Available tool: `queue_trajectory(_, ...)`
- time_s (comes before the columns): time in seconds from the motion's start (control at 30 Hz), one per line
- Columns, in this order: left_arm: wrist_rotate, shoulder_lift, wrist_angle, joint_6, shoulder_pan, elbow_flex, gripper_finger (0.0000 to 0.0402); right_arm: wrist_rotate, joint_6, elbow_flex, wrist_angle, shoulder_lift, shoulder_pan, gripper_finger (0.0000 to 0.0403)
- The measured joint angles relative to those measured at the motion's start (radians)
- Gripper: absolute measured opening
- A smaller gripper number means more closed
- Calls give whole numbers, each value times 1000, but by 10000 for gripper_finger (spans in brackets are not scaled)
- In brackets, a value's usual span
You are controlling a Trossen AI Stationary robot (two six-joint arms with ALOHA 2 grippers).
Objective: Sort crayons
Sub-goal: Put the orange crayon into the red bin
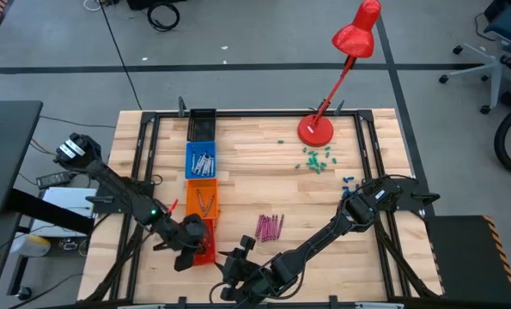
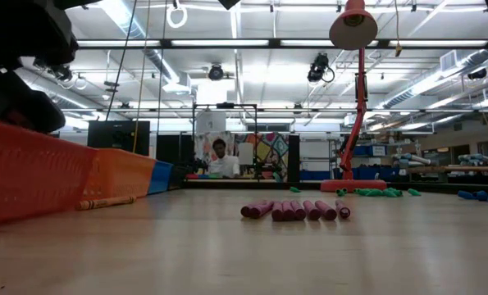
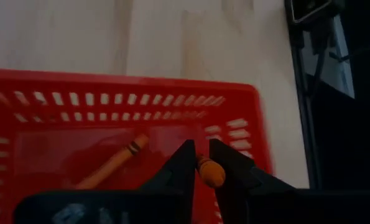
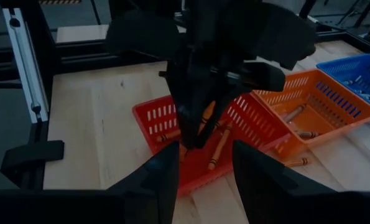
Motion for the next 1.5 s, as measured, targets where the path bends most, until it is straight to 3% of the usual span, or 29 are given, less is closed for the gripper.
queue_trajectory(1.0,0,0,30,16,3,-21,56,1,-11,0,8,0,0,151)
queue_trajectory(1.37,3,0,15,33,3,-22,148,1,-12,0,7,0,0,151)
queue_trajectory(1.5,5,-4,15,78,3,-22,163,1,-15,0,7,0,0,151)
